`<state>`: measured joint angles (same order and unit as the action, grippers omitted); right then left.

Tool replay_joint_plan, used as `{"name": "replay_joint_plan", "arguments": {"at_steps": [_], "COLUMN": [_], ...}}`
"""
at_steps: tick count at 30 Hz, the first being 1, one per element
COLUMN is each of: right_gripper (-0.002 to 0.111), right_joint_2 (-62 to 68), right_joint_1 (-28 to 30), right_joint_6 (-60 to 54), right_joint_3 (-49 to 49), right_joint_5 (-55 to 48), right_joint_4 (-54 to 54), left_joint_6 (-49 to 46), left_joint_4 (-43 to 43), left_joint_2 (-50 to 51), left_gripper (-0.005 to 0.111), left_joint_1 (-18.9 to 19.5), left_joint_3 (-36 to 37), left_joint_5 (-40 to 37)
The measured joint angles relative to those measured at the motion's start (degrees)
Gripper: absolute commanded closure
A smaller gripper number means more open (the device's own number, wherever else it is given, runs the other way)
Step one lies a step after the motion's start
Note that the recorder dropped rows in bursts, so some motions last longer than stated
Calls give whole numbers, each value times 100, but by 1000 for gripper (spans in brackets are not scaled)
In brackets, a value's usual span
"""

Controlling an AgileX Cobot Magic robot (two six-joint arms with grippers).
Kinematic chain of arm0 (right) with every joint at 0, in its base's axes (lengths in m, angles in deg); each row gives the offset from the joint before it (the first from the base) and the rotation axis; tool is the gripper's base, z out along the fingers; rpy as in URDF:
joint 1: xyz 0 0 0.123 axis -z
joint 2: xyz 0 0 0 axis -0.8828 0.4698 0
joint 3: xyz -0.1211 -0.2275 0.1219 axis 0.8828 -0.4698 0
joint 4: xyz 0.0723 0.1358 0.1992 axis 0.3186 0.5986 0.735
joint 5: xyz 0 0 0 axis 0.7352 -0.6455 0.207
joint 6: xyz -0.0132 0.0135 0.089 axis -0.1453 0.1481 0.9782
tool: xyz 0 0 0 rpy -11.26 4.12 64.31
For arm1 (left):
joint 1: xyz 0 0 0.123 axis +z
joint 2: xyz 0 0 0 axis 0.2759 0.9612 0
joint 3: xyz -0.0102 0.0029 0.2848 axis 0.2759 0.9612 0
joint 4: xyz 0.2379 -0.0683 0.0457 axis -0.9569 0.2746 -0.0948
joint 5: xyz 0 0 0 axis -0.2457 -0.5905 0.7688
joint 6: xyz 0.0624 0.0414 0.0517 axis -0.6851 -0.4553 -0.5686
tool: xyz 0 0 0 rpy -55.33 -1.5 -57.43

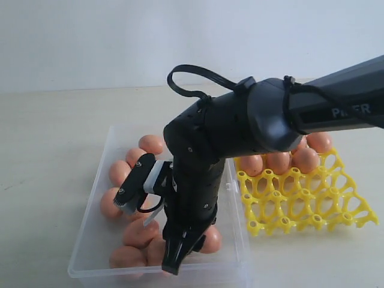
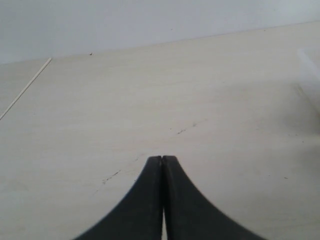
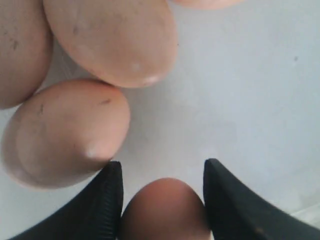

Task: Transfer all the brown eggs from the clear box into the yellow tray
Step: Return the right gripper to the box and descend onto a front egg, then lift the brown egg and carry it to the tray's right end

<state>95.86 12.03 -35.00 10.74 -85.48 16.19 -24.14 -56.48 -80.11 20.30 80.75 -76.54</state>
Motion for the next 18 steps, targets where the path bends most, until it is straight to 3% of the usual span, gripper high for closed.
{"name": "replay_joint_plan", "arguments": {"at_steps": [7, 18], "right_gripper": [108, 108], "right_joint_2": [-865, -2916], "right_joint_1": [277, 1761], "right_joint_6": [297, 1009], "right_joint_3": [-32, -2051], "right_joint_5": [470, 3418], "right_joint_4": [-180, -42], "left_joint_6": [0, 0], "left_joint_4": [0, 0], "left_joint_2": [0, 0], "left_gripper": [107, 107], "left_joint_1": [0, 0], "left_joint_3": [0, 0], "left_joint_5": [0, 0]}}
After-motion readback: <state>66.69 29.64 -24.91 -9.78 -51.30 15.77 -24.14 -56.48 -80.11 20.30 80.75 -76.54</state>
